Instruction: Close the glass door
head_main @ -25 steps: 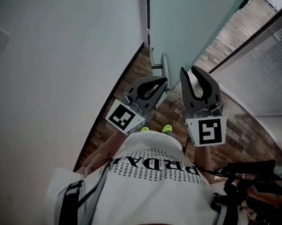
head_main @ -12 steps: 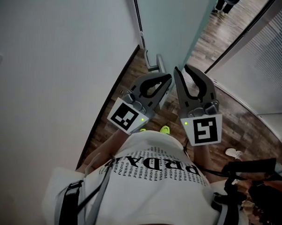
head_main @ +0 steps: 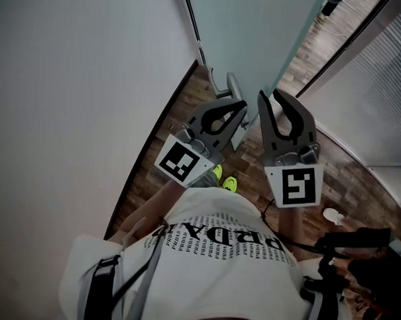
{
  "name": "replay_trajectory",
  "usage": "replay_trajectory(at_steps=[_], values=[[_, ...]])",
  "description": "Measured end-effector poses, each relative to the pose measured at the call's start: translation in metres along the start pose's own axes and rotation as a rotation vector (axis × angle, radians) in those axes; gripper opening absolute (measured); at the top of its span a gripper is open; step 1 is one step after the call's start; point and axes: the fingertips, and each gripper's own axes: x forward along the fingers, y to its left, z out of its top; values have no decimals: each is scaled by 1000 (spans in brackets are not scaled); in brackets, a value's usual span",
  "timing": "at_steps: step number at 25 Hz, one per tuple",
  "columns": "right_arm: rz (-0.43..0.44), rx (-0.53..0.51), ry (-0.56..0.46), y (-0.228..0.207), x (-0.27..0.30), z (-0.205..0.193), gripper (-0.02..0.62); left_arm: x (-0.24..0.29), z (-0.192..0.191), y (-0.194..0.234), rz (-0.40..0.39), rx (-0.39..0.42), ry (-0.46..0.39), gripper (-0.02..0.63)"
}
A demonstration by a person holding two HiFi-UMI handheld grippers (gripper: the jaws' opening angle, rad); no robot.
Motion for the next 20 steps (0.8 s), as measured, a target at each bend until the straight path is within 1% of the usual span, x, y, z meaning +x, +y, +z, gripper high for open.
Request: replay_trajectory(at_steps=[3, 5, 7, 10, 15, 17, 20], values=[[-41, -32, 12, -5, -2, 5, 55, 3, 10, 0, -30, 5, -21, -9], [-76, -49, 25, -3, 1, 14, 55, -2, 20, 3, -55, -4, -43, -9], [-103, -53, 51, 2, 1, 18, 56, -9, 24, 2, -83, -20, -48, -9], [-135, -59, 82, -1, -2, 12, 57, -11, 17, -5, -120, -33, -42, -9], [-189, -90, 82, -11, -8, 1, 57, -8, 2, -12, -161, -51, -67, -9], [-193, -92, 70, -12, -7, 0, 57, -8, 0, -10, -161, -54, -75, -9], [-164, -103, 47, -6, -5, 4, 57, -16, 3, -7, -143, -61, -98, -9]])
